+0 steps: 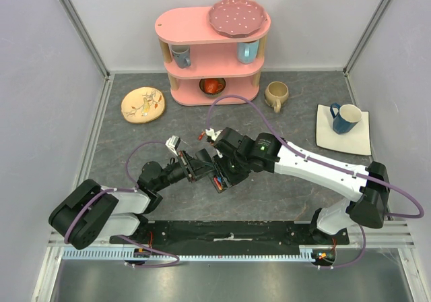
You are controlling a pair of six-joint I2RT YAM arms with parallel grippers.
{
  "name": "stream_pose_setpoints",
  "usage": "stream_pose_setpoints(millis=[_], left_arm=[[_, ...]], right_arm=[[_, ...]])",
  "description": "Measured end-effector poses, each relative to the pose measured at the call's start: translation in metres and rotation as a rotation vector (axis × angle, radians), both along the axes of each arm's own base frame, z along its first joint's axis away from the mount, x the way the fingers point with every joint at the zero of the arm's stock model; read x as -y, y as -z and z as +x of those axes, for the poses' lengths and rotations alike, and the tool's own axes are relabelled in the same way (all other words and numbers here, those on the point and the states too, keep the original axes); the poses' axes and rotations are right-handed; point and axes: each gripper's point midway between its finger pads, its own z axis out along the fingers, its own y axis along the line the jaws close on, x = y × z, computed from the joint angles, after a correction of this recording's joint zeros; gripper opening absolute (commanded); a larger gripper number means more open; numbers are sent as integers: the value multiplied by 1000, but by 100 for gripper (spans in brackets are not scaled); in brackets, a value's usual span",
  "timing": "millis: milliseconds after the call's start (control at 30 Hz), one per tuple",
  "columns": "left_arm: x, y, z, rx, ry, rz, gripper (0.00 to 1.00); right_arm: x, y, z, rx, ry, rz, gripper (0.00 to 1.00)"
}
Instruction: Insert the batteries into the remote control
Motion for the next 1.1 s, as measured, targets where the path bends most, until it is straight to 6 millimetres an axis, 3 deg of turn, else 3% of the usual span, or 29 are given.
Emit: stream_pose_setpoints(millis=[433,767,1100], left_arm=[[1,-5,-4,20,20,-11,2],[1,-6,-4,23,20,-13,2],[0,-6,-4,25,20,-15,2]], right_arm=[[4,1,0,-4,2,-14,40],[-1,-4,-2,-6,-7,6,20],[-3,-4,-4,-13,-11,13,8]])
